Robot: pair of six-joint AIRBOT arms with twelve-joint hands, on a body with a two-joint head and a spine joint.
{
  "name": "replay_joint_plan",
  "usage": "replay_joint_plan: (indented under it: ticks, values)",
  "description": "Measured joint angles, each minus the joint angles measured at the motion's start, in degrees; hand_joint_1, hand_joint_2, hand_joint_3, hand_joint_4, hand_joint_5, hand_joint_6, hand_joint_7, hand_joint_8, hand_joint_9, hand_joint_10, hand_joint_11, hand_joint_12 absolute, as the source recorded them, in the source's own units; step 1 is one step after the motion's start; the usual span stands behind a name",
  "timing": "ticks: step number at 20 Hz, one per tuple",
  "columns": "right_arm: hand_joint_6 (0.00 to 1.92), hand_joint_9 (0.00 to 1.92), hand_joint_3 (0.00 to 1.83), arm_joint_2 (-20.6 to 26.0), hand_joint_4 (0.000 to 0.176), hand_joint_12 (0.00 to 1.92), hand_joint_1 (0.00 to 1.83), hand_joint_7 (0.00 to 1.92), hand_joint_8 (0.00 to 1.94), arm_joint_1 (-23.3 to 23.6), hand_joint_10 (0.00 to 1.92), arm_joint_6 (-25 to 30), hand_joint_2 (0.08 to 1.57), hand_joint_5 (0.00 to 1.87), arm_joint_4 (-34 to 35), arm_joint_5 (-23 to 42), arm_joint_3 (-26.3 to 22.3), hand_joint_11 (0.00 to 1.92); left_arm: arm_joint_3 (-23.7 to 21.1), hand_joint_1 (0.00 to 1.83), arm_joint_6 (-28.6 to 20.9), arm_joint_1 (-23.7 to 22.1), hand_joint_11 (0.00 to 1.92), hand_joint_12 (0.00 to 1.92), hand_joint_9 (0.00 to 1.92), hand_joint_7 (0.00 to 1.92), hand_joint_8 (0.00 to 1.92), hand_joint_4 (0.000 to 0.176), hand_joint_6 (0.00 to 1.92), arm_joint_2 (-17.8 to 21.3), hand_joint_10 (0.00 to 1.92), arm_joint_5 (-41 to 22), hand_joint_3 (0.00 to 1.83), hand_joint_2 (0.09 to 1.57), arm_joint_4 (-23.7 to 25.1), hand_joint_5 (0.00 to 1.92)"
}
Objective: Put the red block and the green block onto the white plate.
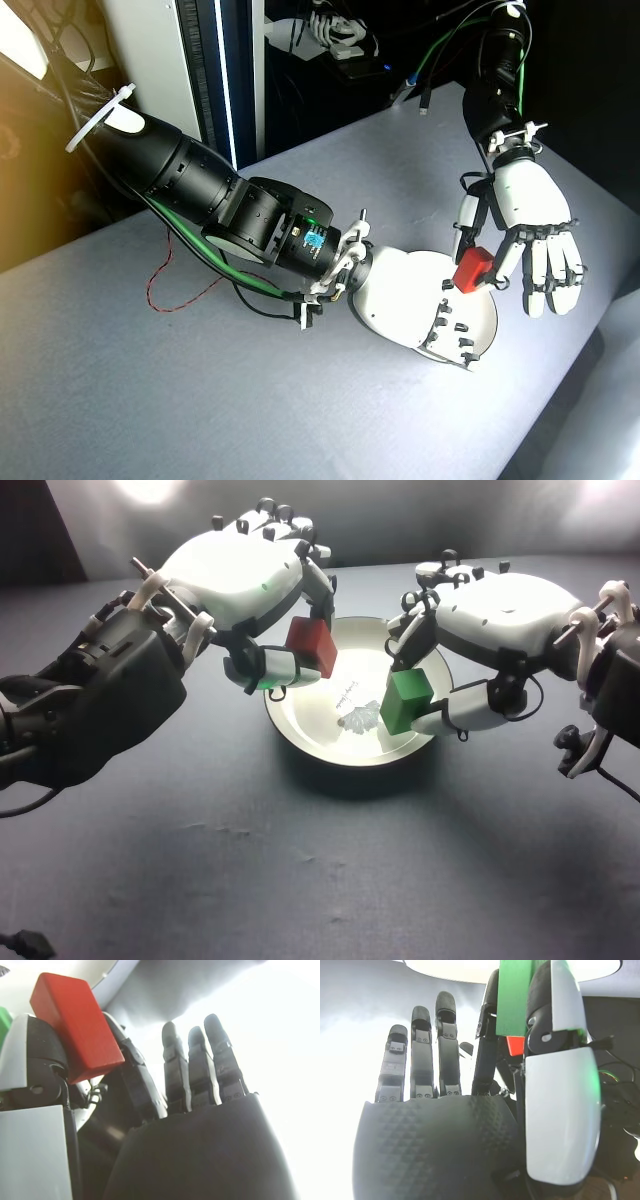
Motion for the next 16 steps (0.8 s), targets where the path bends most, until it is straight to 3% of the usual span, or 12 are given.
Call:
replay_joint_plan:
  ticks: [1, 2, 3, 4, 5, 6, 7, 8, 9, 13, 16]
  values:
    - [0.82, 0.22, 0.0, 0.0, 0.176, 0.0, 1.05, 0.46, 0.0, 0.22, 0.0, 0.0, 1.06, 1.07, 0.04, 0.07, 0.15, 0.0, 0.17, 0.93, -0.02, 0.0, 0.0, 0.58, 0.1, 0.33, 0.0, 0.17, 1.23, -0.24, 0.01, -0.28, 0.0, 1.2, -0.26, 0.81]
    - [0.38, 0.16, 0.0, 0.0, 0.155, 0.0, 0.9, 0.39, 0.0, 0.44, 0.0, 0.02, 1.02, 0.9, 0.11, 0.46, 0.37, 0.0, 0.28, 0.69, 0.0, 0.0, 0.0, 0.53, 0.09, 0.28, 0.0, 0.138, 0.55, -0.44, 0.0, -0.2, 0.0, 1.2, -0.22, 0.62]
    - [0.12, 0.08, 0.0, 0.0, 0.169, 0.0, 0.61, 0.3, 0.0, 0.44, 0.0, 0.0, 1.03, 0.72, 0.09, 0.92, 0.46, 0.0, 0.28, 0.57, 0.02, 0.0, 0.0, 0.58, 0.12, 0.24, 0.0, 0.091, 0.17, -0.59, 0.0, -0.15, 0.0, 1.16, -0.17, 0.49]
    - [0.03, 0.06, 0.01, 0.0, 0.154, 0.0, 0.32, 0.22, 0.0, 0.44, 0.0, -0.11, 1.05, 0.54, 0.17, 0.72, 0.46, 0.0, 0.28, 0.34, -0.02, 0.0, 0.0, 0.59, 0.14, 0.22, 0.0, 0.029, 0.04, -0.61, 0.01, -0.09, 0.0, 1.15, -0.13, 0.34]
    - [0.01, 0.02, 0.01, 0.0, 0.131, 0.0, 0.18, 0.17, 0.0, 0.39, 0.0, -0.07, 1.07, 0.4, 0.28, 0.46, 0.46, 0.0, 0.28, 0.24, -0.02, 0.0, 0.0, 0.57, 0.14, 0.2, 0.0, 0.0, 0.01, -0.61, 0.01, -0.22, 0.0, 1.15, -0.07, 0.26]
    - [0.0, 0.0, 0.02, 0.0, 0.111, 0.0, 0.04, 0.11, 0.0, 0.39, 0.0, -0.04, 1.08, 0.24, 0.31, 0.42, 0.46, 0.0, 0.28, 0.11, -0.02, 0.0, 0.0, 0.43, 0.09, 0.13, 0.0, 0.0, 0.0, -0.61, 0.0, -0.33, 0.0, 1.15, -0.11, 0.16]
    - [0.0, 0.0, 0.02, 0.0, 0.063, 0.0, 0.01, 0.11, 0.0, 0.39, 0.0, -0.04, 1.08, 0.17, 0.2, 0.48, 0.46, 0.0, 0.28, 0.02, -0.02, -0.02, 0.0, 0.32, 0.06, 0.08, 0.0, 0.0, 0.0, -0.63, 0.0, -0.55, 0.0, 1.14, -0.11, 0.09]
    - [0.0, 0.01, 0.01, 0.0, 0.039, 0.0, 0.0, 0.1, 0.0, 0.39, 0.0, -0.04, 1.09, 0.14, 0.2, 0.63, 0.46, 0.0, 0.28, 0.0, 0.0, 0.0, 0.0, 0.27, 0.04, 0.06, 0.0, 0.0, 0.0, -0.63, 0.0, -0.72, 0.0, 1.14, -0.2, 0.06]
    - [0.0, 0.01, 0.01, 0.0, 0.0, 0.0, 0.0, 0.08, 0.0, 0.39, 0.0, -0.04, 1.09, 0.09, 0.24, 0.63, 0.46, 0.0, 0.28, 0.0, -0.02, 0.0, 0.0, 0.17, 0.01, 0.01, 0.0, 0.0, 0.0, -0.61, 0.0, -0.96, 0.0, 1.13, -0.44, 0.02]
    - [0.0, 0.0, 0.0, 0.57, 0.0, 0.0, 0.0, 0.01, 0.0, 0.98, 0.0, 0.85, 1.06, 0.0, 0.02, -0.02, 0.44, 0.0, 0.04, 0.0, -0.02, 0.42, 0.0, 0.08, 0.0, 0.0, 0.0, 0.0, 0.0, -0.63, 0.0, -1.55, 0.01, 1.16, -0.39, 0.01]
    - [0.0, 0.0, 0.0, 3.13, 0.0, 0.0, 0.0, 0.0, 0.0, 1.86, 0.0, 2.4, 1.07, 0.0, -3.93, -0.33, 0.31, 0.0, -1.46, 0.0, -2.36, 0.96, 0.0, 0.07, 0.0, 0.03, 0.0, 0.0, 0.0, 0.42, 0.0, -1.22, 0.0, 1.2, 1.49, 0.05]
